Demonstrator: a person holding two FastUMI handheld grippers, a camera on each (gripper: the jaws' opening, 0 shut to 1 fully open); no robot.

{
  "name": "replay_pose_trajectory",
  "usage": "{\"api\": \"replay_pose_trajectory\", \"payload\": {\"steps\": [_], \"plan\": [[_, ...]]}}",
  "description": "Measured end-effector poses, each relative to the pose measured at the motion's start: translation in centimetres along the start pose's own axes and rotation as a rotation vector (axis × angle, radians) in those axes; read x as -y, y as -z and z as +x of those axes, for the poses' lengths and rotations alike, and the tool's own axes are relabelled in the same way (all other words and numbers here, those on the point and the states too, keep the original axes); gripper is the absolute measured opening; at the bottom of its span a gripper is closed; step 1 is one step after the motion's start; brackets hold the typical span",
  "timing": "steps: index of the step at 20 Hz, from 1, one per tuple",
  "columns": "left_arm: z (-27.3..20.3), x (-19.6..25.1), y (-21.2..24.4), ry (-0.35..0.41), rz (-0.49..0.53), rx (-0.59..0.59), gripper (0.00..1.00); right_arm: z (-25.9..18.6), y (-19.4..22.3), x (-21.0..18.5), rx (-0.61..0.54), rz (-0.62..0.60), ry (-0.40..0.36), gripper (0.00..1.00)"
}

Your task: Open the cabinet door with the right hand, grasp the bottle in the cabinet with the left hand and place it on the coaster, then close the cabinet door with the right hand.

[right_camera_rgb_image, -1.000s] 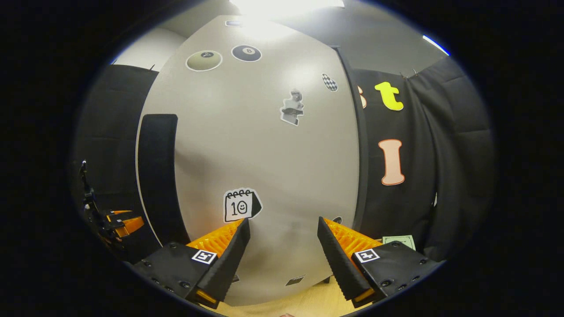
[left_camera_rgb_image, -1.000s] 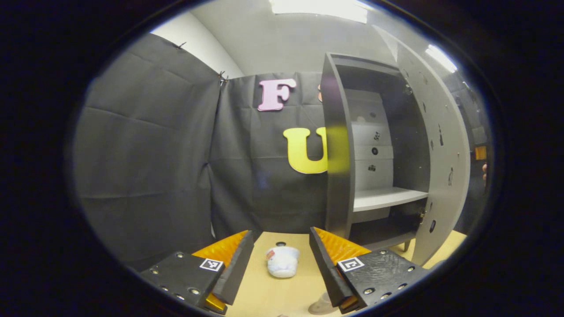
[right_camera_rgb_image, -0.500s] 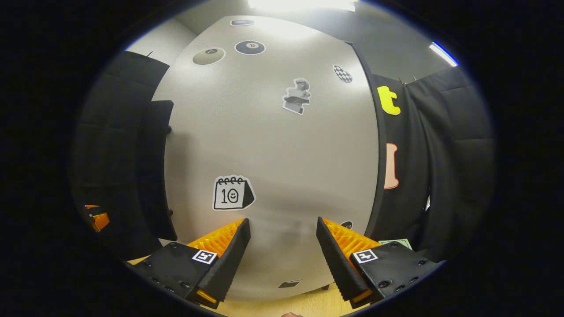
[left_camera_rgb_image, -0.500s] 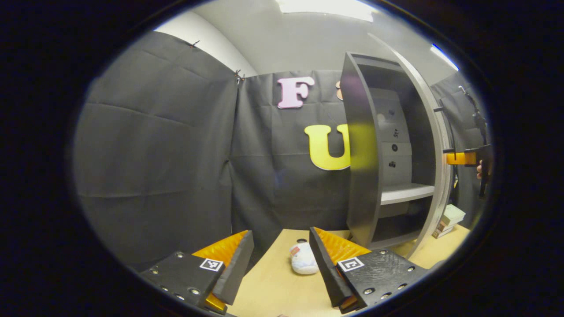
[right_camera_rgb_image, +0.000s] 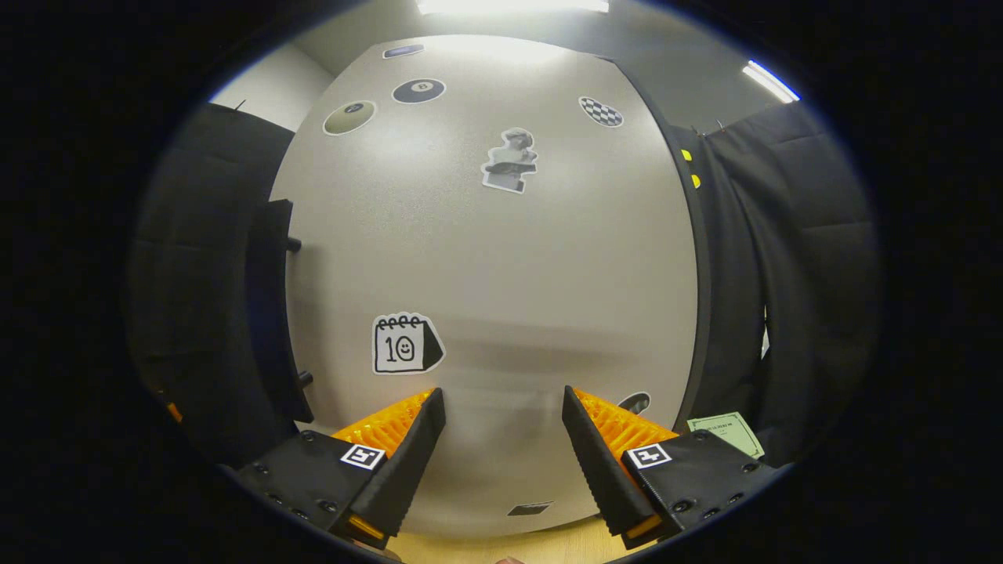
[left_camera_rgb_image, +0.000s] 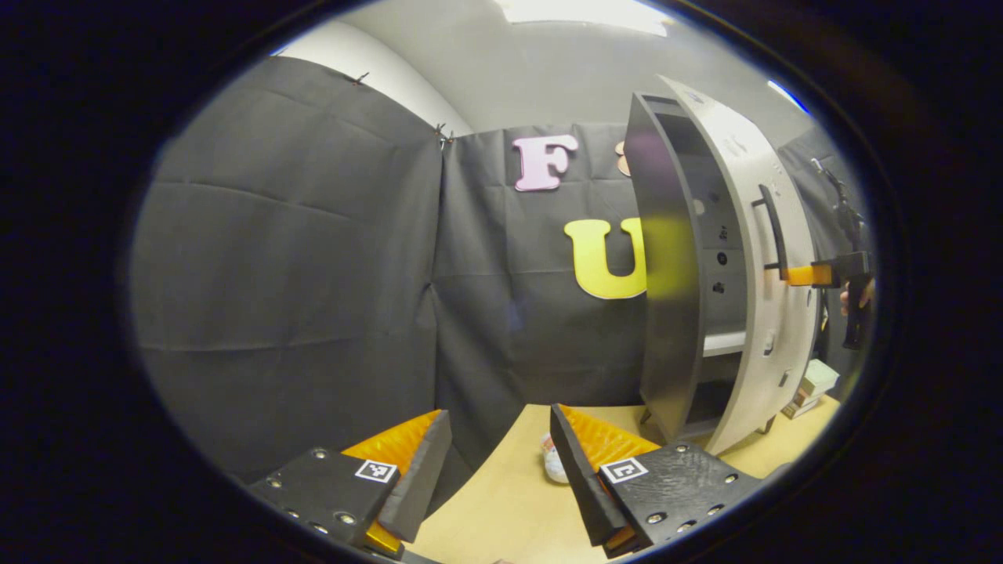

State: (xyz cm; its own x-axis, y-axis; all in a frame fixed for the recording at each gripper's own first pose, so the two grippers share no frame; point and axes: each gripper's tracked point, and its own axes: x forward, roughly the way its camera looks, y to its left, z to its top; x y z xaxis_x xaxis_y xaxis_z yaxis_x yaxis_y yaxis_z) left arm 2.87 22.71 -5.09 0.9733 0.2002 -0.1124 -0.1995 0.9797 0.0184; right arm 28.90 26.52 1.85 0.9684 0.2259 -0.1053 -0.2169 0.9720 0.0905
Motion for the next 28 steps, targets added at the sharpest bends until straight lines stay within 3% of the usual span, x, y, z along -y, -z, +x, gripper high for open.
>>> {"api": "replay_pose_trajectory", "payload": {"steps": [7,13,20,22,28], "plan": [[-0.7,-1.2,1.3,-0.019,-0.004,-0.028,0.77,-0.3,0.2,-0.1,0.024,-0.003,0.024,0.96],[-1.6,-0.5,0.0,-0.009,0.003,-0.017,0.77,-0.4,0.4,-1.0,0.01,-0.011,-0.032,0.96],[-3.5,9.3,-2.7,0.07,0.046,0.017,0.77,-6.9,-0.4,2.8,0.047,-0.017,-0.106,0.97],[-3.8,12.5,-3.0,0.108,0.047,0.017,0.77,-8.9,-0.4,5.0,0.056,-0.027,-0.099,0.94],[-5.4,20.6,-5.3,0.201,0.05,0.046,0.77,-13.8,-0.6,12.4,0.073,-0.036,-0.049,0.96]]}}
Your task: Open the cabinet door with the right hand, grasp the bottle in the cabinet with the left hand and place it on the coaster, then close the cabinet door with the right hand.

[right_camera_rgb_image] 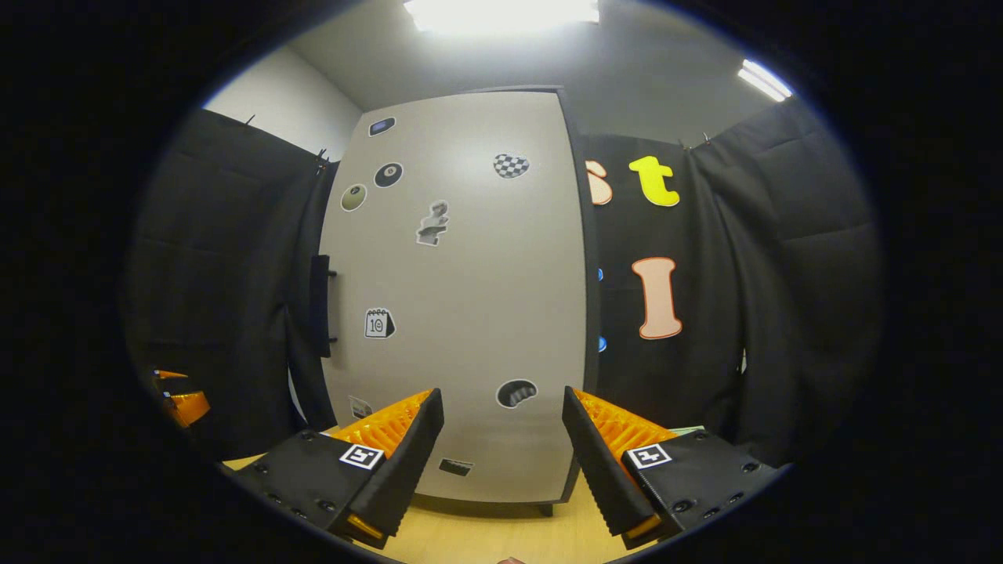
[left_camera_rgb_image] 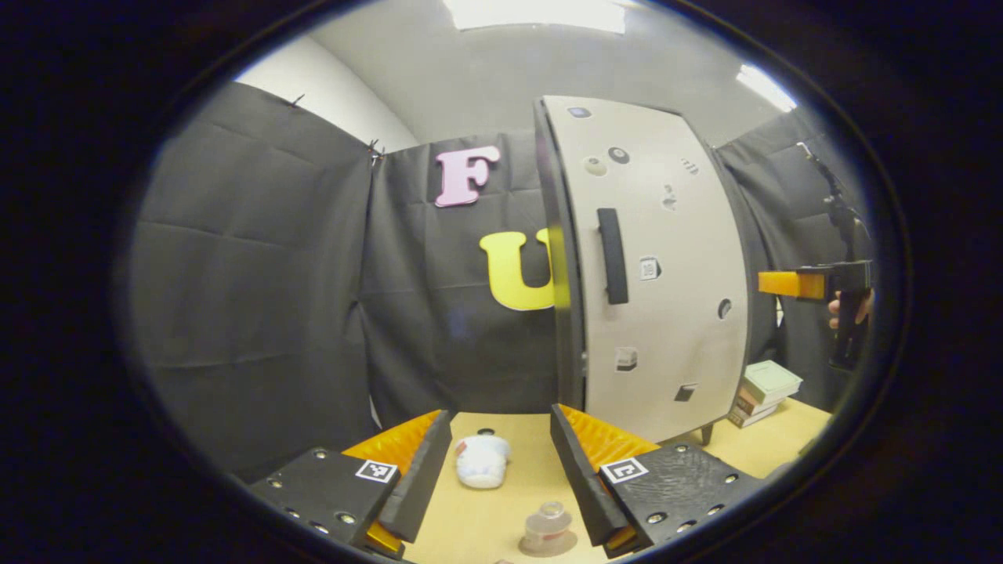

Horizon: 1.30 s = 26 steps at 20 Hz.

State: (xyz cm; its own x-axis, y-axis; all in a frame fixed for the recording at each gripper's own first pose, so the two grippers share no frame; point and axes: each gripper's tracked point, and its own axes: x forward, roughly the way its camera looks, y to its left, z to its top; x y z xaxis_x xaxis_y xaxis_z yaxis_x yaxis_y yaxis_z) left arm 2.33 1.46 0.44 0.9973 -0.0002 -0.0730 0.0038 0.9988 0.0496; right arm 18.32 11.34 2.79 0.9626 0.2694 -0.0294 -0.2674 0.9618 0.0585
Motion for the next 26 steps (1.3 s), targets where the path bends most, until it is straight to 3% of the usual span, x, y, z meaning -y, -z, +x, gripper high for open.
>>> {"api": "replay_pose_trajectory", "payload": {"steps": [8,13,18,26], "plan": [[-0.9,8.6,-3.1,0.034,-0.011,0.038,0.77,-5.9,1.0,8.9,0.031,-0.05,0.027,0.96],[-1.3,11.0,-4.7,0.018,0.001,0.05,0.78,-7.8,2.2,12.0,0.014,-0.047,0.015,0.97],[-1.4,10.4,-5.8,0.029,0.011,0.062,0.77,-10.0,2.4,12.1,0.013,-0.011,0.038,0.96],[-1.9,6.0,-5.8,0.016,0.019,0.074,0.78,-11.3,1.4,9.3,0.052,-0.034,0.053,0.94]]}}
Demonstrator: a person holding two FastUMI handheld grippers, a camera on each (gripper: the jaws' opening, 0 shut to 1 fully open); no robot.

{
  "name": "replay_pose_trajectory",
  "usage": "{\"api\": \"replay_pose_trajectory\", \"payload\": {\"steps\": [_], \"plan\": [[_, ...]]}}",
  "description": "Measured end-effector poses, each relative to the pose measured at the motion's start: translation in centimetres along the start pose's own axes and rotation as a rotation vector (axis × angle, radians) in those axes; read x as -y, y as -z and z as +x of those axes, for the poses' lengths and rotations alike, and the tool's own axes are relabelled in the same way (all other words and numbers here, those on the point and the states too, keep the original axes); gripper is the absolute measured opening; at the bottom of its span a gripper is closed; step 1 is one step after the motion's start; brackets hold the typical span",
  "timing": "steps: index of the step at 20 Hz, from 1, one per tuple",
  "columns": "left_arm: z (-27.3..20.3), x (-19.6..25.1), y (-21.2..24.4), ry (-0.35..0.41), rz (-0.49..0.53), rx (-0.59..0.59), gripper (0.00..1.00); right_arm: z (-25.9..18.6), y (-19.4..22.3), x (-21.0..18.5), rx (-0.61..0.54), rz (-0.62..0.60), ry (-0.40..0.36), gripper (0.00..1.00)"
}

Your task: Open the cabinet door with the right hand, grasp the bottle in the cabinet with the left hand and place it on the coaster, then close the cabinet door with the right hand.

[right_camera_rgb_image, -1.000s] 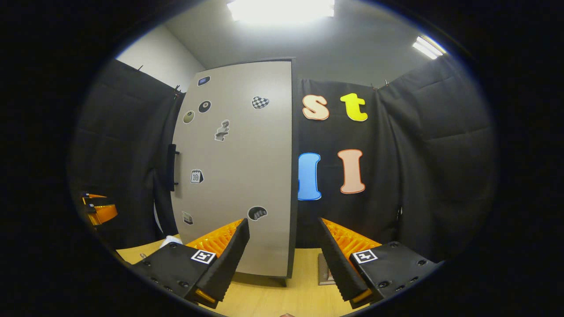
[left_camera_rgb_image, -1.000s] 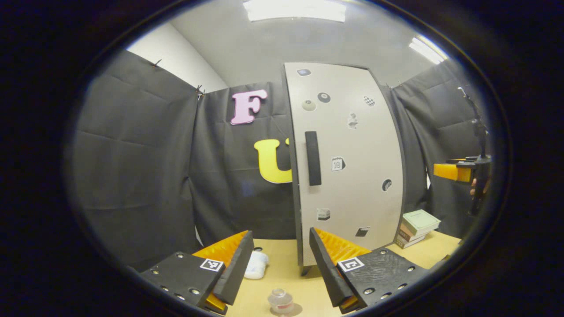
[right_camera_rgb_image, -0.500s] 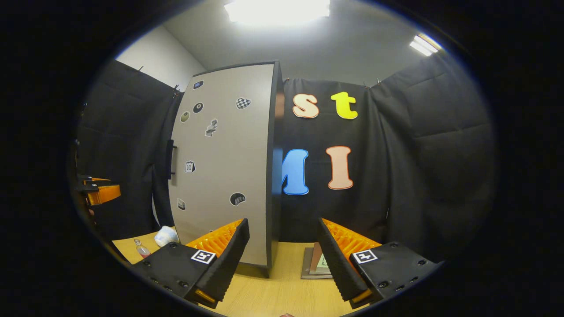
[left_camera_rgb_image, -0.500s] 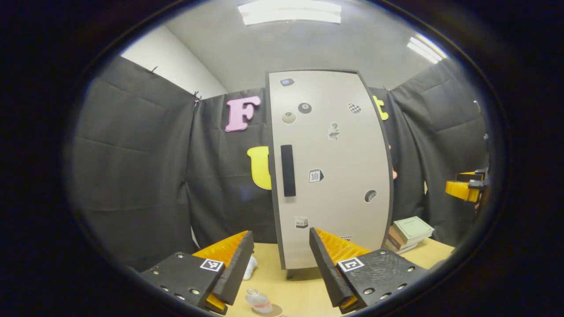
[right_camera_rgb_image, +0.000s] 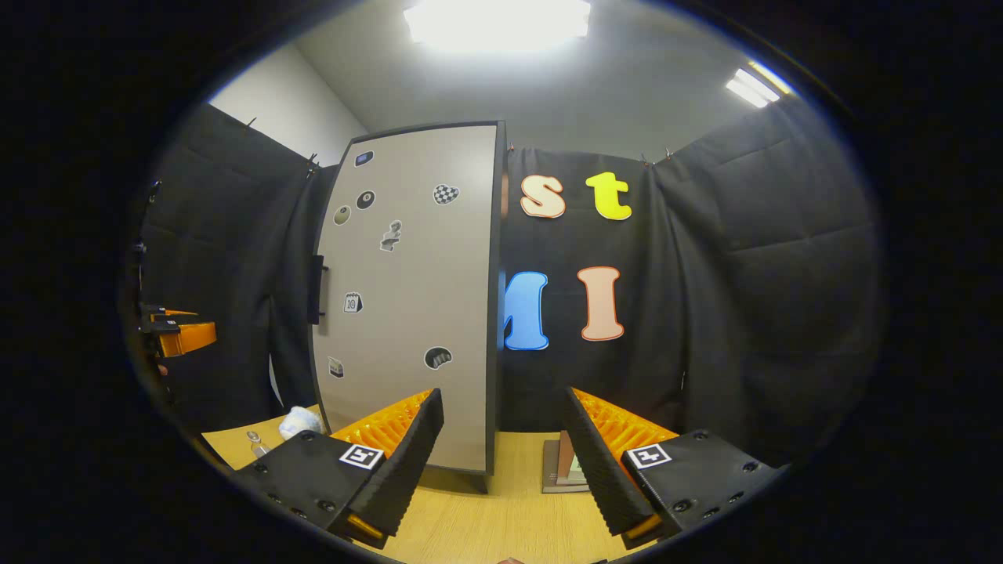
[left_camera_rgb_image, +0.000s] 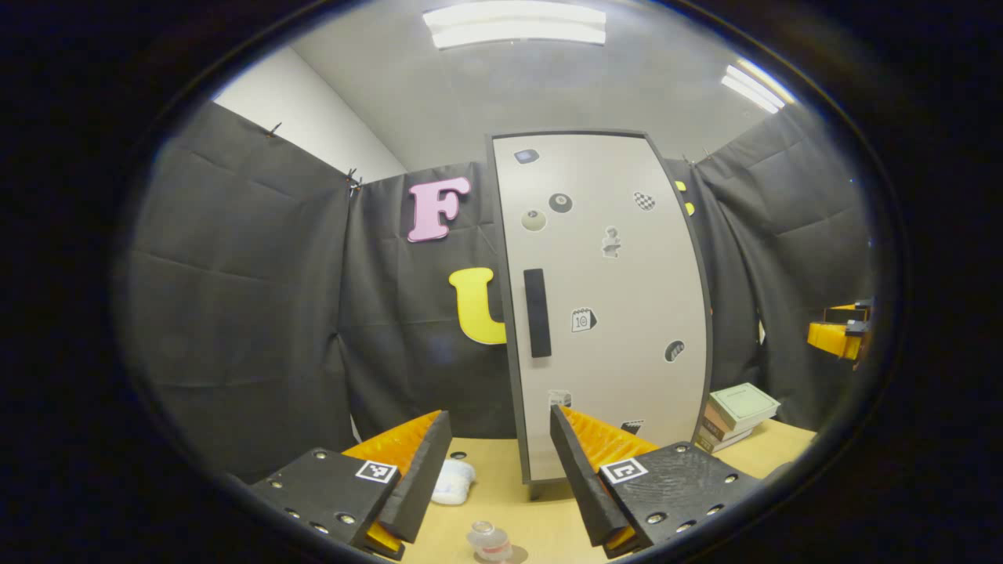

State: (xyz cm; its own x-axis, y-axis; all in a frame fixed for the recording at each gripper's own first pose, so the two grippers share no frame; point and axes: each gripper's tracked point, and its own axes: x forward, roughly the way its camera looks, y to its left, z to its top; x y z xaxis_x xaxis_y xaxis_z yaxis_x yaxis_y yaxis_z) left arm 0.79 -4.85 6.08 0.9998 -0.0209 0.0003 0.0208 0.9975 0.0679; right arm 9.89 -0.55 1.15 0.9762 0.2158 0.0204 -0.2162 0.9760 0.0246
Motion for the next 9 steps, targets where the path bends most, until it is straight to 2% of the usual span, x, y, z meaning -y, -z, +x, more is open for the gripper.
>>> {"api": "replay_pose_trajectory", "payload": {"steps": [2,4,5,9], "plan": [[-0.2,-0.8,-0.1,0.0,0.002,0.006,0.77,-1.0,-0.8,-0.7,0.011,0.001,-0.001,0.97],[-0.3,-1.3,-0.2,0.0,0.005,0.011,0.79,-0.8,-1.1,-1.1,0.02,0.004,0.0,0.94],[-0.2,-1.5,-0.2,-0.001,0.006,0.014,0.77,-0.8,-1.2,-1.2,0.022,0.005,0.002,0.97],[-0.3,-1.9,-0.4,0.004,-0.005,0.024,0.78,-0.9,-1.7,-1.2,0.029,0.006,0.009,0.97]]}}
